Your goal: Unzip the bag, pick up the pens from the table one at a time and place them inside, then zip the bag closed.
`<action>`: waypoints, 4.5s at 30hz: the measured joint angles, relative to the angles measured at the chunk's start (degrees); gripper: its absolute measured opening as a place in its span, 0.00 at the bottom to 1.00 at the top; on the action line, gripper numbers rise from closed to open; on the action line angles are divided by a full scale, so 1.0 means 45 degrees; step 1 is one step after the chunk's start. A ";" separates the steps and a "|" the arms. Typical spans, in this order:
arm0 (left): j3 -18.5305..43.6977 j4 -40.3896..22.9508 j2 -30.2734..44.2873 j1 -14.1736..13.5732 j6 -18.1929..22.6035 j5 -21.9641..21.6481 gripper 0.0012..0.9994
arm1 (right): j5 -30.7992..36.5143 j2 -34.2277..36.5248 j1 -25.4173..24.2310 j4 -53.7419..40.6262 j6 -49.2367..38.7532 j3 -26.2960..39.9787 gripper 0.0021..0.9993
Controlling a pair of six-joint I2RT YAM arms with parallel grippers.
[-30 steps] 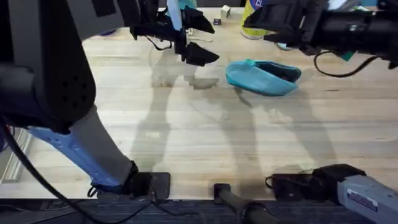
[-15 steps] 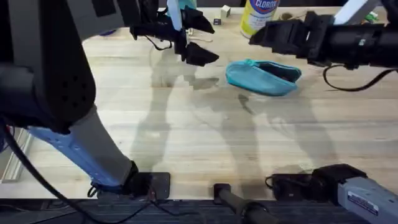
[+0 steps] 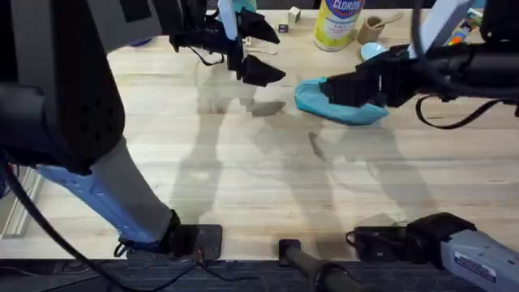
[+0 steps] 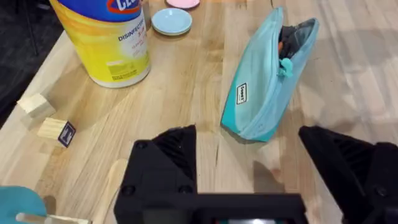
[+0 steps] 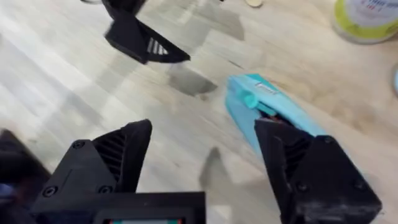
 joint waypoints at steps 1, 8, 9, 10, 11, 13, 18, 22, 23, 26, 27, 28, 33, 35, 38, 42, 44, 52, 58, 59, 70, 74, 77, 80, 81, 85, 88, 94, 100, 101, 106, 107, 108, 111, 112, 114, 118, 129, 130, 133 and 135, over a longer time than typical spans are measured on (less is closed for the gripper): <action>0.0000 0.0000 0.0000 0.0000 0.0000 -0.0004 0.99 | 0.0226 0.0000 0.0064 -0.0090 -0.0398 0.0000 1.00; 0.0000 0.0000 0.0000 0.0000 0.0000 -0.0004 0.99 | 0.2290 -0.0005 0.0697 -0.0508 -0.2269 0.0005 1.00; 0.0000 0.0000 0.0000 0.0000 0.0000 0.0001 0.99 | 0.2573 0.0000 0.0779 -0.0747 -0.2380 0.0016 1.00; 0.0000 0.0000 0.0000 0.0000 0.0000 -0.0002 0.99 | 0.2826 0.0013 0.0840 -0.1168 -0.2483 0.0071 1.00; 0.0000 0.0000 0.0000 0.0000 0.0000 0.0001 0.99 | 0.2978 0.0043 0.0871 -0.1587 -0.2554 0.0163 1.00; 0.0000 0.0000 0.0000 0.0000 0.0000 0.0001 0.99 | 0.3268 0.0220 0.0901 -0.2479 -0.2645 0.0489 1.00; 0.0000 0.0000 0.0000 0.0000 0.0000 0.0001 0.99 | 0.3551 0.1236 0.0910 -0.3817 -0.2682 0.1783 1.00; 0.0000 -0.0015 0.0000 0.0000 0.0000 0.0001 0.99 | 0.3621 0.1894 0.0910 -0.3884 -0.2716 0.2675 1.00; 0.0000 -0.0033 0.0000 0.0000 0.0000 0.0001 0.99 | 0.3626 0.2021 0.0910 -0.3889 -0.2732 0.2914 1.00; 0.0000 -0.0049 0.0000 0.0000 0.0000 0.0001 0.99 | 0.3627 0.2271 0.0910 -0.3751 -0.2800 0.3482 1.00; 0.0000 -0.0044 0.0000 0.0000 0.0000 0.0001 0.99 | 0.3638 0.2308 0.0910 -0.3494 -0.2811 0.3566 1.00; 0.0000 -0.0044 0.0000 0.0000 0.0000 0.0001 0.99 | 0.3659 0.2331 0.0910 -0.3226 -0.2827 0.3613 1.00; 0.0000 -0.0044 0.0000 0.0000 0.0000 0.0001 0.99 | 0.3769 0.2344 0.0910 -0.2201 -0.2905 0.3733 1.00; 0.0000 -0.0040 0.0000 0.0000 0.0000 0.0001 0.99 | 0.3781 0.2342 0.0910 -0.2203 -0.2918 0.3745 1.00; 0.0000 -0.0044 0.0000 -0.0015 0.0000 0.0001 0.99 | 0.3820 0.2346 0.0910 -0.2203 -0.3216 0.3745 1.00; 0.0000 -0.0044 0.0000 -0.0130 0.0151 0.0007 0.99 | 0.3830 0.2345 0.0910 -0.2218 -0.4085 0.3745 1.00; 0.0000 -0.0039 0.0000 -0.0305 0.0411 0.0020 0.99 | 0.3848 0.2346 0.0910 -0.2218 -0.4535 0.3745 1.00; 0.0000 -0.0042 0.0000 -0.1036 0.1069 -0.0216 0.99 | 0.3869 0.2346 0.0910 -0.2218 -0.5476 0.3745 1.00; 0.0000 -0.0039 0.0000 -0.1044 0.1166 -0.0388 0.99 | 0.3864 0.2957 0.0910 -0.2213 -0.5625 0.3750 1.00; 0.0000 -0.0040 0.0000 -0.1044 0.1166 -0.0389 0.99 | 0.3864 0.3181 0.0910 -0.2213 -0.5630 0.3750 1.00; 0.0000 -0.0044 0.0000 -0.1044 0.1166 -0.0397 0.99 | 0.3808 0.5003 0.0910 -0.2198 -0.5713 0.3750 1.00; 0.0000 -0.0049 0.0000 -0.1044 0.1171 -0.0397 0.99 | 0.3323 0.5459 0.0910 -0.2184 -0.5991 0.3750 1.00; 0.0000 -0.0049 0.0000 -0.1044 0.1171 -0.0397 0.99 | 0.3031 0.5908 0.0910 -0.2150 -0.6203 0.3750 1.00; 0.0000 -0.0049 0.0000 -0.1044 0.1175 -0.0392 0.99 | 0.2867 0.6355 0.0910 -0.2150 -0.6291 0.3750 1.00; 0.0000 -0.0049 0.0000 -0.1044 0.1189 -0.0392 0.99 | 0.2839 0.6488 0.0910 -0.2148 -0.6298 0.3750 1.00; 0.0000 -0.0049 0.0000 -0.1044 0.1209 -0.0392 0.99 | 0.2747 0.6908 0.0910 -0.2082 -0.6334 0.3750 1.00; 0.0000 -0.0049 0.0000 -0.1044 0.1209 -0.0392 0.99 | 0.2711 0.7004 0.0910 -0.1937 -0.6382 0.3750 0.91; 0.0000 -0.0049 0.0000 -0.1044 0.1214 -0.0392 0.99 | 0.2650 0.7009 0.0910 -0.1586 -0.6392 0.3750 0.57; 0.0000 -0.0049 0.0000 -0.1044 0.1248 -0.0392 0.99 | 0.2649 0.7009 0.0910 -0.1723 -0.6393 0.3750 0.40; 0.0000 -0.0049 0.0000 -0.1044 0.1248 -0.0392 0.99 | 0.2650 0.7009 0.0910 -0.1765 -0.6400 0.3750 0.34; 0.0000 -0.0049 0.0000 -0.1044 0.1248 -0.0392 0.99 | 0.2664 0.7009 0.0910 -0.1826 -0.6480 0.3750 0.03; 0.0000 -0.0051 0.0000 -0.1044 0.1248 -0.0392 0.99 | 0.2664 0.7007 0.0910 -0.1834 -0.6480 0.3750 0.03; 0.0000 -0.0049 0.0000 -0.1044 0.1248 -0.0392 0.99 | 0.2664 0.7009 0.0905 -0.1834 -0.6480 0.3750 0.03; 0.0000 -0.0049 0.0000 -0.1044 0.1248 -0.0392 0.99 | 0.2664 0.7007 0.0909 -0.1829 -0.6480 0.3750 0.03; 0.0000 -0.0049 0.0000 -0.1044 0.1248 -0.0392 0.99 | 0.2664 0.7008 0.0910 -0.1830 -0.6480 0.3750 0.03; 0.0000 -0.0049 0.0000 -0.1044 0.1248 -0.0392 0.99 | 0.2664 0.7009 0.0908 -0.1829 -0.6480 0.3750 0.03; 0.0000 -0.0049 0.0000 -0.1044 0.1248 -0.0392 0.99 | 0.2664 0.6996 0.0910 -0.1824 -0.6480 0.3750 0.03; 0.0000 -0.0204 0.0005 -0.1049 0.1253 -0.0352 0.99 | 0.2669 0.6455 0.0910 -0.1849 -0.6475 0.3750 0.03; 0.0000 -0.0197 0.0029 -0.1046 0.1251 -0.0298 0.99 | 0.2666 0.6449 0.0910 -0.1868 -0.6480 0.3750 0.03; 0.0000 -0.0189 0.0289 -0.1055 0.1253 -0.0140 0.99 | 0.2664 0.6449 0.0910 -0.1868 -0.6480 0.3750 0.03; 0.0000 -0.0189 0.0624 -0.1087 0.1253 -0.0020 0.99 | 0.2664 0.6445 0.0910 -0.1868 -0.6480 0.3750 0.03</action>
